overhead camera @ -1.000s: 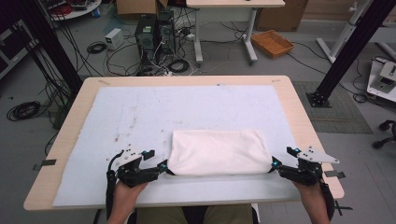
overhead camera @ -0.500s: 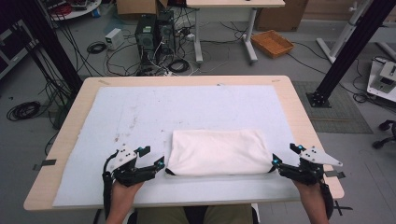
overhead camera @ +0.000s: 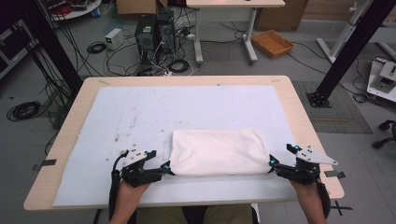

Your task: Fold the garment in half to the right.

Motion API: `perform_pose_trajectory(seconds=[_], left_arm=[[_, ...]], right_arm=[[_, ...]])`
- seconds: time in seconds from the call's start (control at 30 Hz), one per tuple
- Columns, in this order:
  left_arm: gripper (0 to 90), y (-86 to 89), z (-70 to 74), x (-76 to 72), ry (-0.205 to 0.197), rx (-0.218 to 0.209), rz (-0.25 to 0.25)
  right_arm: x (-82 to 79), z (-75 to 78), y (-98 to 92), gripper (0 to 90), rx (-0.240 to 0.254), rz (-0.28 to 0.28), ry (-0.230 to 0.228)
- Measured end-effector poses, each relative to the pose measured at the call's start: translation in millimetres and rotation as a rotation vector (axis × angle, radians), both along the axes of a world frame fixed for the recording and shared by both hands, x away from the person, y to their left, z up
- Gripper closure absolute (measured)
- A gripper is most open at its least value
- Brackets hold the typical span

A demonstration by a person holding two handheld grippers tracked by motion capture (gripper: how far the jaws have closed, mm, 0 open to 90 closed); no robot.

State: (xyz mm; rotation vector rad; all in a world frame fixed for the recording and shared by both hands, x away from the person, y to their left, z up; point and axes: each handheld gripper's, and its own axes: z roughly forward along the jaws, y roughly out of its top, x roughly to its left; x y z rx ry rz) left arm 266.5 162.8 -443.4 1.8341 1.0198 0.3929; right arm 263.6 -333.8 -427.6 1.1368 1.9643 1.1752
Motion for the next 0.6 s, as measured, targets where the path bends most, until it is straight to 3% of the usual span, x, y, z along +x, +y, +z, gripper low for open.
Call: perform_pose_trajectory(seconds=[0.13,0.2,0.4,0.5,0.6], left_arm=[[42.7,-8.9,-7.3,1.5,0.084,0.084,-0.003],[51.2,-11.6,-8.5,1.8,0.105,0.108,-0.016],[64.4,-14.8,-8.7,-1.3,0.096,0.131,-0.024],[77.1,-17.9,-8.9,-4.5,0.09,0.132,-0.053],[80.8,-19.7,-8.7,-4.8,0.095,0.135,-0.068]], right_arm=[[1.0,0.2,2.0,21.7,-0.005,0.009,-0.003],[1.3,0.3,3.0,21.7,-0.007,0.013,-0.003],[1.8,0.7,7.8,21.7,-0.009,0.021,0.0],[2.0,3.7,19.5,21.7,-0.031,0.051,-0.008],[2.1,6.9,26.9,21.7,-0.035,0.068,-0.009]])
